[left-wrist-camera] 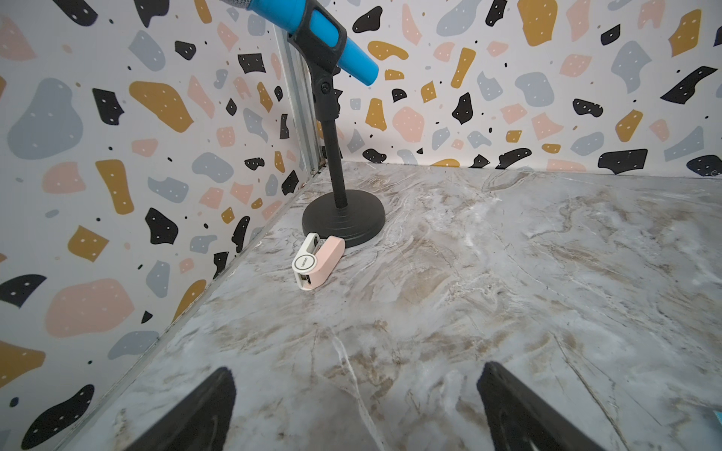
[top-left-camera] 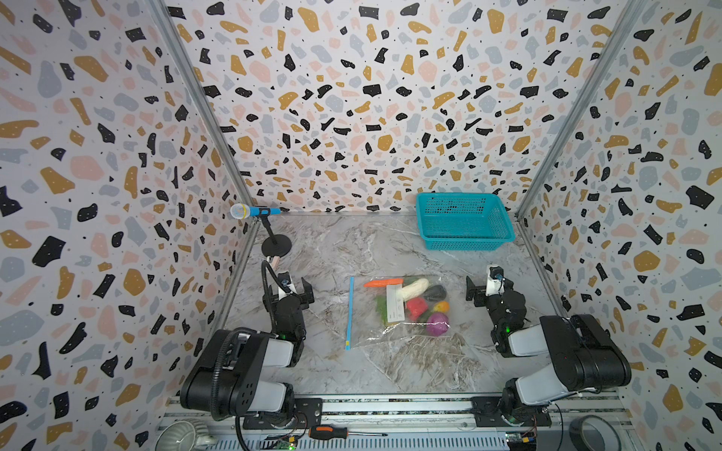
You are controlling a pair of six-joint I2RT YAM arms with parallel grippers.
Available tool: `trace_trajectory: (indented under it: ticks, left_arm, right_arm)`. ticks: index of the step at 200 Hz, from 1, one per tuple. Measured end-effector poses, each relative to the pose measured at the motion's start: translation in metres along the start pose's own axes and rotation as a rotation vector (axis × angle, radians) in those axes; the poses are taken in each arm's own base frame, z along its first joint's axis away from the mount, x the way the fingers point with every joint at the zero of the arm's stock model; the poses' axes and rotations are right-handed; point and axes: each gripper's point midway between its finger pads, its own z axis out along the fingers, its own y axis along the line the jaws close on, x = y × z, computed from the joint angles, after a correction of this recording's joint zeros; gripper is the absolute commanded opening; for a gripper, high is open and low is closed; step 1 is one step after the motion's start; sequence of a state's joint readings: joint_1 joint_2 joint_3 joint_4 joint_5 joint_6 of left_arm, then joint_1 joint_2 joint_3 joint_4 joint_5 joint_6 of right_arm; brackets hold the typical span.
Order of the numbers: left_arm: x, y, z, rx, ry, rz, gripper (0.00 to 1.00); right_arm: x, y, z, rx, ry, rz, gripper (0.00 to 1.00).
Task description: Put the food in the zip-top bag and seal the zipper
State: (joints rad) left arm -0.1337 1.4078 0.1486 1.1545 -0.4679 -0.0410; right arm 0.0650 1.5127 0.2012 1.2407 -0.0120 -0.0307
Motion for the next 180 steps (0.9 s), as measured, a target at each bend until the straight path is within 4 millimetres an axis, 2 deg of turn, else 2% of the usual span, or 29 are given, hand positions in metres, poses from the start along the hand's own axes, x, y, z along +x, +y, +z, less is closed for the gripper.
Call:
trace_trajectory:
  ticks: [85,123,180]
  left_arm:
    - [0.0,0.0,0.0,0.003,0.0,0.0,1.0]
    - [0.0,-0.01,0.0,0.063,0.001,0.012,0.99]
    - [0.0,-0.014,0.0,0.087,0.001,0.022,0.99]
  right_arm:
    - [0.0,0.0,0.0,0.0,0.0,0.0,0.99]
    - [0.0,0.0,0.0,0.0,0.0,0.0,0.99]
    - [0.0,0.0,0.0,0.0,0.0,0.0,0.99]
